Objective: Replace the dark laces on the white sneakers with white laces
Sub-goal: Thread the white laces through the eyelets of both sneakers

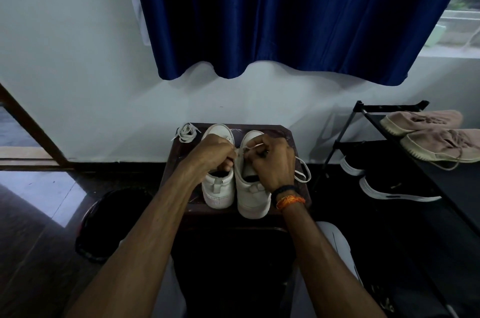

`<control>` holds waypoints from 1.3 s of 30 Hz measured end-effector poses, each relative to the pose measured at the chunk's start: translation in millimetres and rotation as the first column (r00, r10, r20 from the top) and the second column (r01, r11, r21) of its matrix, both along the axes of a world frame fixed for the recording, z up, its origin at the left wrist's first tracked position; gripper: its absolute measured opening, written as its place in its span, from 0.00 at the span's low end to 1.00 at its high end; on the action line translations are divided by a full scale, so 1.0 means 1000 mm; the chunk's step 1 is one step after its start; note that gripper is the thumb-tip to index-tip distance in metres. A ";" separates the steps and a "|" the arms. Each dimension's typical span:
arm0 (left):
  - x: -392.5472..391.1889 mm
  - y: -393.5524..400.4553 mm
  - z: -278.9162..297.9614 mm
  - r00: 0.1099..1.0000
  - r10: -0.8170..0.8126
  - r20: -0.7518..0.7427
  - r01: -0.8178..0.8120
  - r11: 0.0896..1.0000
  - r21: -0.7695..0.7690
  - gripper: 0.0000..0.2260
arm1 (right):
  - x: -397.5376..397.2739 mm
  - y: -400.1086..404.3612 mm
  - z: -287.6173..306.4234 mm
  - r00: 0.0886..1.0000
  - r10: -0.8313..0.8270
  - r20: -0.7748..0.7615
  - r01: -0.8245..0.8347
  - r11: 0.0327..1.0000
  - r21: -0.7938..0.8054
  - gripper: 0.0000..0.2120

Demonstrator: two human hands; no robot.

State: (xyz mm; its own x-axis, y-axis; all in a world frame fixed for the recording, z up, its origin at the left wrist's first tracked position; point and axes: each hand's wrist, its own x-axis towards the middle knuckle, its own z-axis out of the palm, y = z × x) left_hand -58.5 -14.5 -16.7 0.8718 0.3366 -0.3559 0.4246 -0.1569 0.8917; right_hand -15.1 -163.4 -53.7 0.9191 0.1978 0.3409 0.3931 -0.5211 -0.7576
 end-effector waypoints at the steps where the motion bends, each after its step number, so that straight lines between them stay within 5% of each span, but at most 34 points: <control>1: 0.000 0.000 0.001 1.000 -0.004 -0.002 0.004 1.000 0.001 0.06 | 0.000 0.000 0.000 1.000 0.003 0.016 -0.003 1.000 -0.009 0.10; 6: -0.001 0.000 -0.001 1.000 -0.023 0.007 0.023 1.000 0.017 0.03 | -0.001 0.002 0.005 0.992 0.027 0.122 -0.021 0.999 -0.047 0.15; 12: -0.004 -0.003 0.004 0.999 -0.008 0.050 0.010 0.999 -0.049 0.07 | 0.003 -0.004 0.003 0.999 0.046 -0.010 -0.046 0.999 -0.028 0.15; 17: -0.007 -0.001 0.000 0.988 -0.135 0.071 0.112 0.958 0.263 0.09 | 0.000 -0.005 0.006 0.994 0.100 -0.047 -0.099 0.995 0.028 0.16; 22: -0.001 -0.010 0.007 0.957 -0.268 0.112 0.132 0.744 0.655 0.10 | 0.001 -0.009 0.007 0.990 0.129 -0.052 -0.127 0.991 0.040 0.17; 28: 0.000 -0.007 0.007 0.962 -0.214 0.170 0.017 0.666 0.746 0.07 | 0.009 -0.009 -0.002 0.994 0.092 0.052 -0.089 0.994 -0.069 0.21; 34: -0.008 0.019 0.017 0.969 0.050 0.241 -0.191 0.771 0.608 0.08 | 0.006 -0.012 -0.003 0.993 -0.039 0.110 0.041 0.999 -0.019 0.17; 39: -0.019 0.061 0.026 0.783 0.497 0.374 -0.557 0.828 0.065 0.09 | 0.000 -0.011 -0.004 0.992 -0.124 0.035 0.123 0.992 0.028 0.16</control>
State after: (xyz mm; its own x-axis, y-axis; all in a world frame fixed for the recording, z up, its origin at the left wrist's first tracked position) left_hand -77.5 46.5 9.2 0.5934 0.8046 0.0192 0.1725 -0.1505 0.9735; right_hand -14.7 -174.5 -58.0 0.9229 0.0745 0.3779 0.3546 -0.5474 -0.7581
